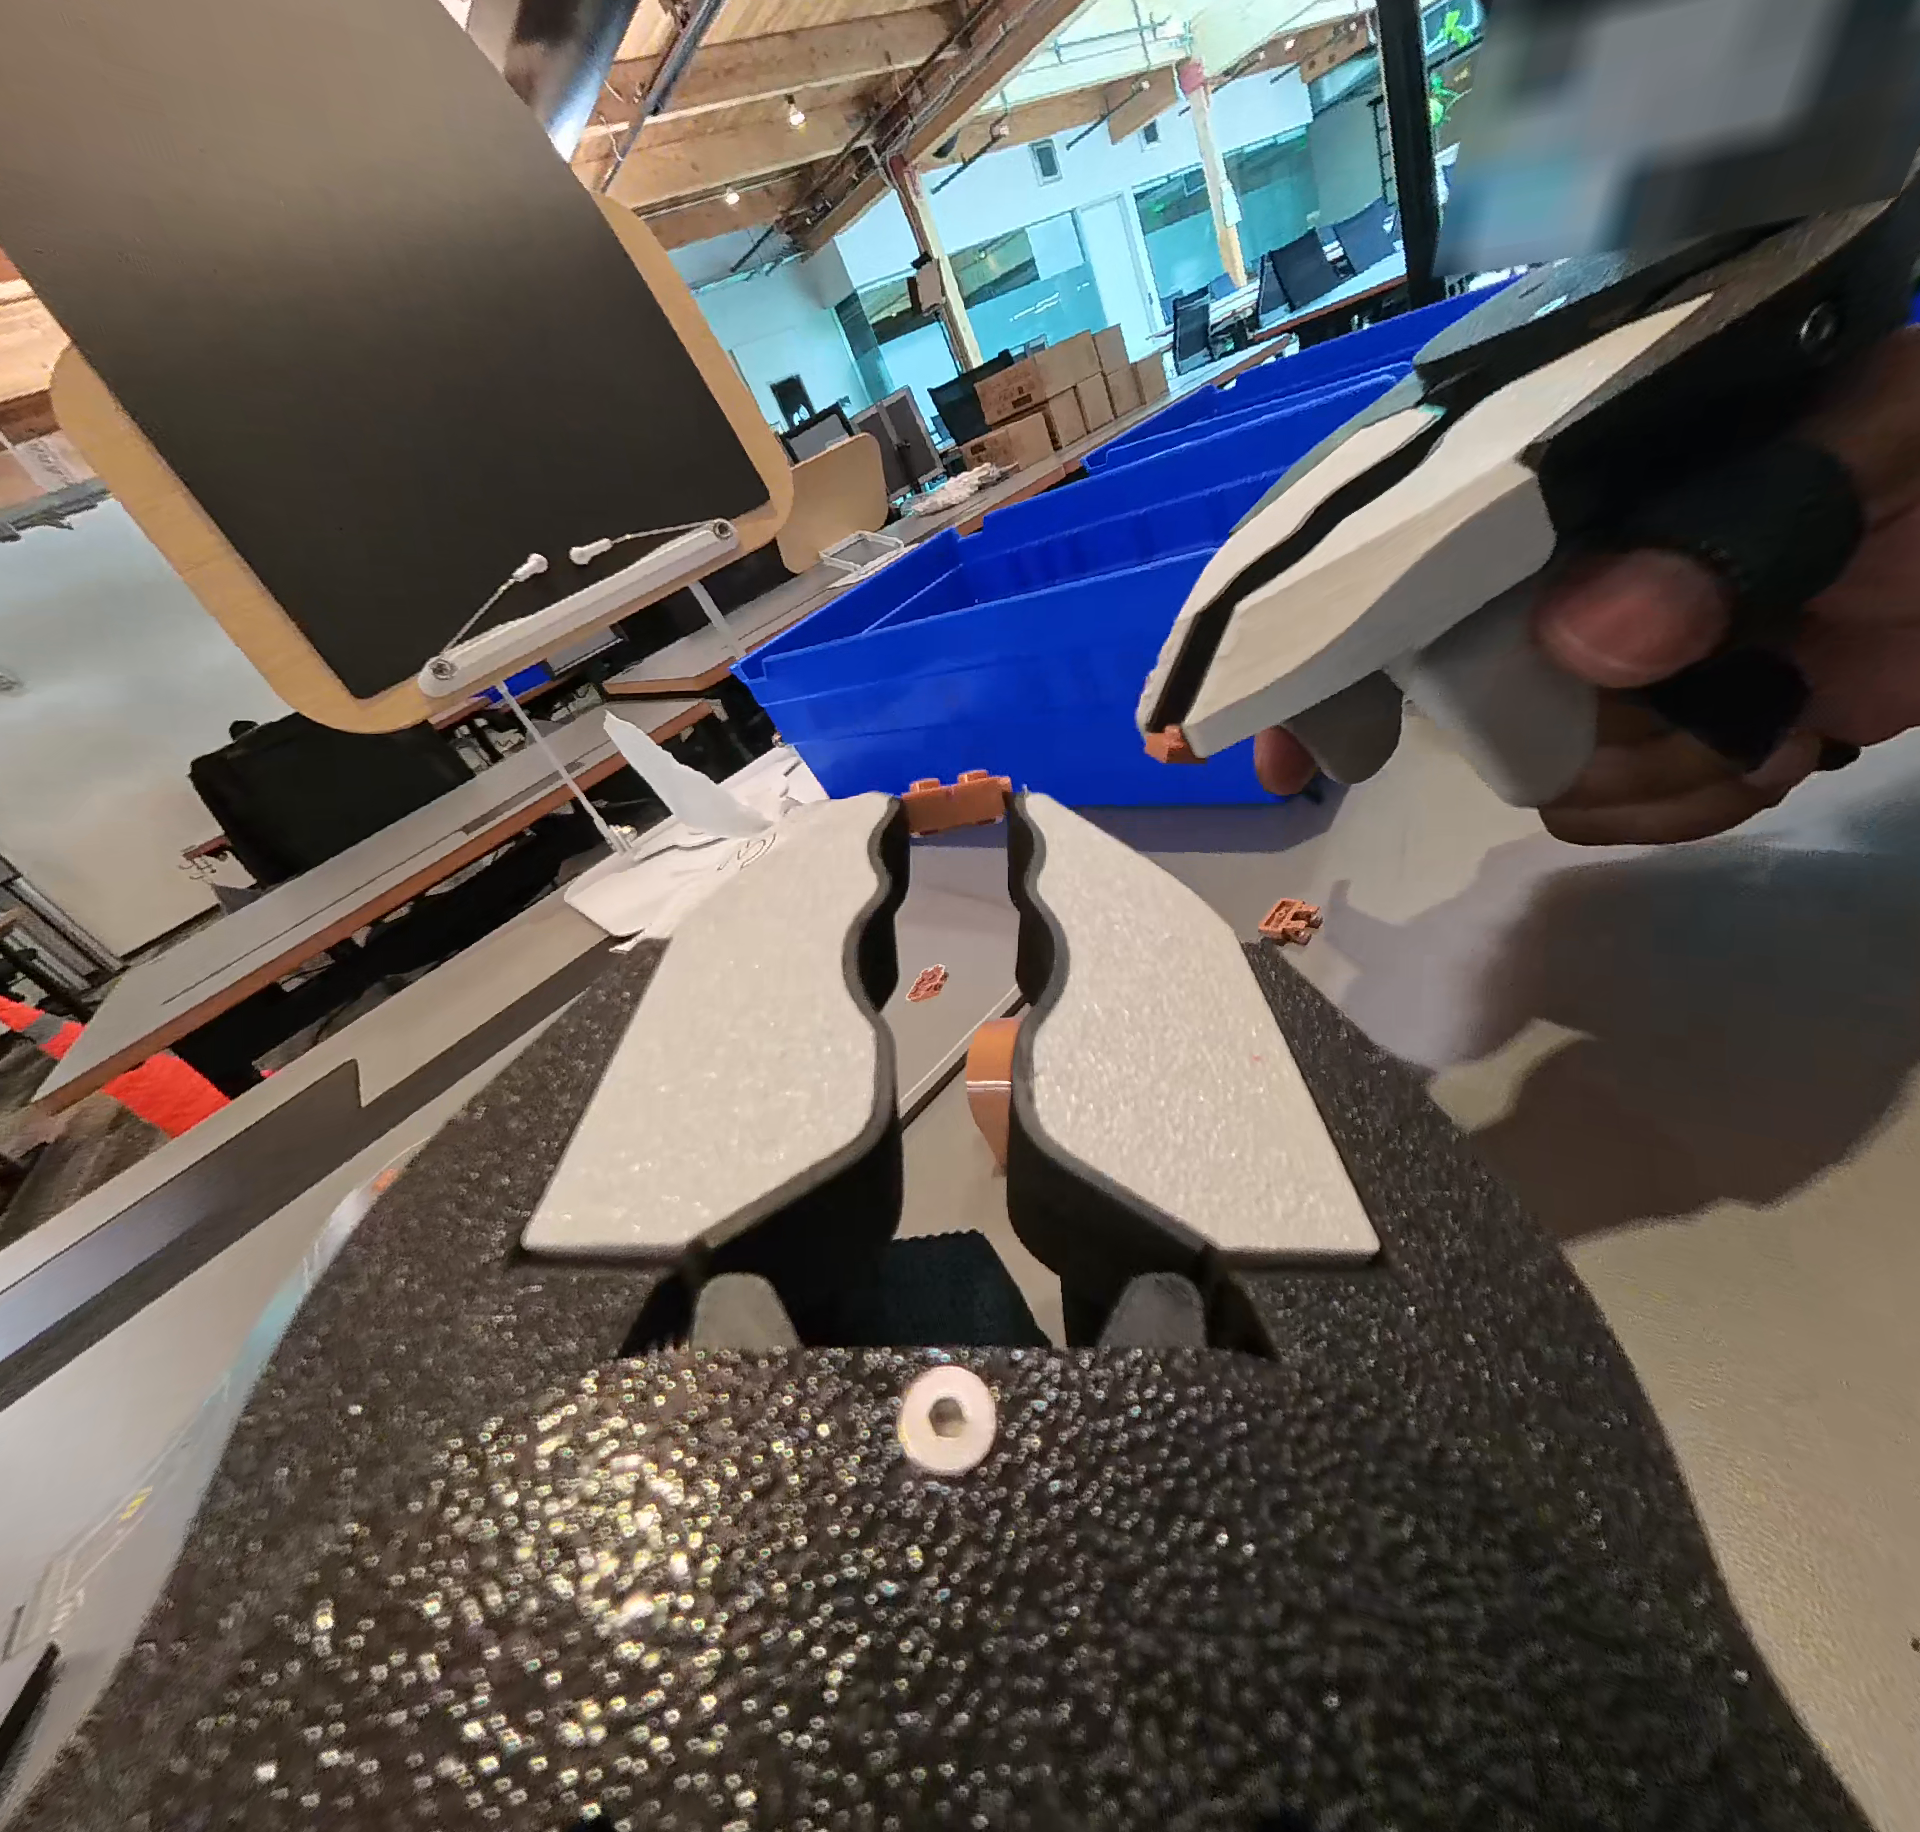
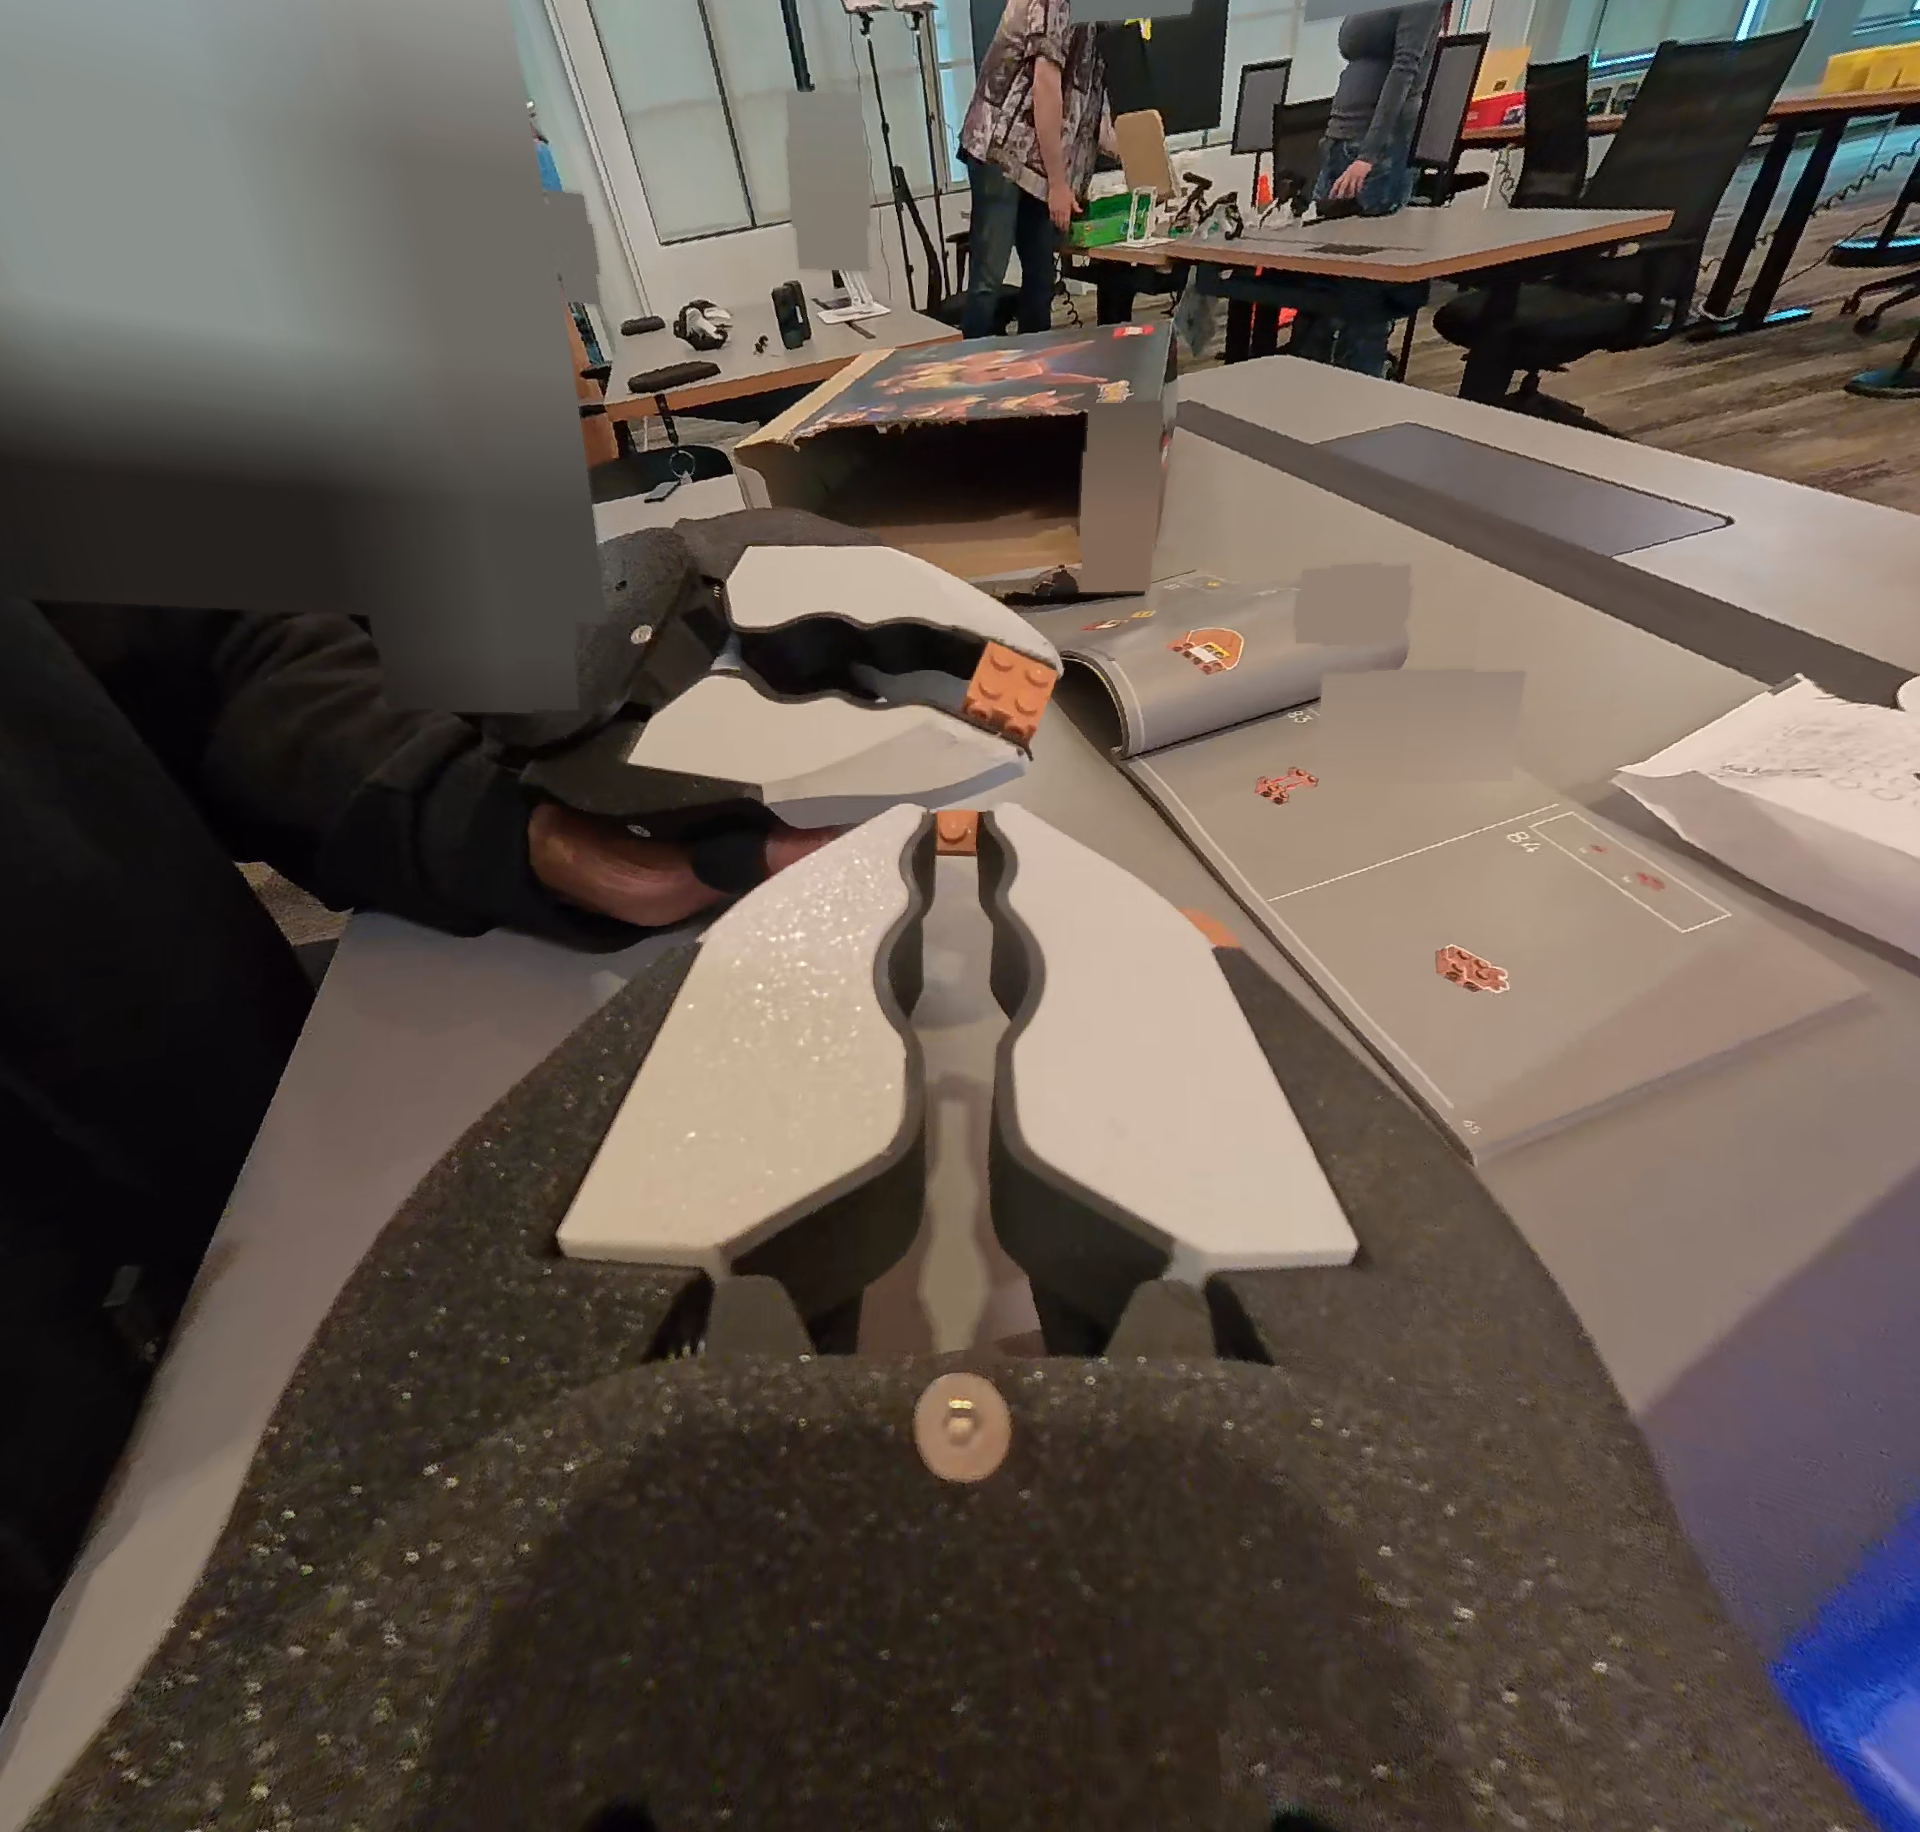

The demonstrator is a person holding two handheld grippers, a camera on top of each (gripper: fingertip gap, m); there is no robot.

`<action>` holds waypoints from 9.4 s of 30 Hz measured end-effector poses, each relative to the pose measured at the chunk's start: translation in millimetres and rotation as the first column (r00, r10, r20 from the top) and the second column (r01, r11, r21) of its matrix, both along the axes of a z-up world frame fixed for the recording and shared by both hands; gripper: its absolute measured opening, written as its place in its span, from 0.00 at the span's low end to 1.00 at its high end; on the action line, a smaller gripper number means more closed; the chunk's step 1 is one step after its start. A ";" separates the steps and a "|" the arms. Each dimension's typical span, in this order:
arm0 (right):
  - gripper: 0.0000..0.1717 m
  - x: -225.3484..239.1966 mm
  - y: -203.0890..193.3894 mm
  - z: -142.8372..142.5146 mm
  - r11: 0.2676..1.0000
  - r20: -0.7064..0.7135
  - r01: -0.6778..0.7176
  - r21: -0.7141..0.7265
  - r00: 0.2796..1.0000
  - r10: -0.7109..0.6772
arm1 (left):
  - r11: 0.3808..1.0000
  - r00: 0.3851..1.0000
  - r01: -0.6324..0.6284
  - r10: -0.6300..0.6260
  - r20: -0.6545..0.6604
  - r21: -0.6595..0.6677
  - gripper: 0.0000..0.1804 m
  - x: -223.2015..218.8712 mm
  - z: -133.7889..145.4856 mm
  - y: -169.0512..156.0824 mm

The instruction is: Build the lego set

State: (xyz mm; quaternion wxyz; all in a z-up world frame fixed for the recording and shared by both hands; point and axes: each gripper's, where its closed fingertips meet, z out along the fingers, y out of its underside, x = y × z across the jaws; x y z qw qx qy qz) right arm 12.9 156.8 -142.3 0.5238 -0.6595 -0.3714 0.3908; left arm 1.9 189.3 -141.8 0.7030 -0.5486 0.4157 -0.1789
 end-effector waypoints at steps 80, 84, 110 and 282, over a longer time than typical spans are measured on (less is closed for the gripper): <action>0.04 -15.9 -33.4 -44.6 0.991 0.263 -0.135 -0.010 0.956 0.132 | 0.710 0.858 -0.019 -0.349 -0.376 -0.704 0.28 -29.2 -96.5 -123.6; 0.04 -23.6 -34.9 -74.7 0.981 0.441 -0.189 -0.036 0.878 0.185 | 0.721 0.876 -0.053 -0.298 -0.378 -0.691 0.28 -39.5 -95.1 -108.9; 0.07 36.9 -11.7 -76.5 0.998 0.516 0.032 -0.050 0.856 -0.002 | 0.756 0.787 0.152 -0.482 -0.385 -0.636 0.26 -56.3 -95.8 -90.2; 0.01 -10.0 -56.8 -0.8 0.800 -0.344 -0.425 -0.424 0.892 0.291 | 0.492 0.812 0.583 -0.335 0.477 -0.647 0.04 0.7 -8.5 -94.8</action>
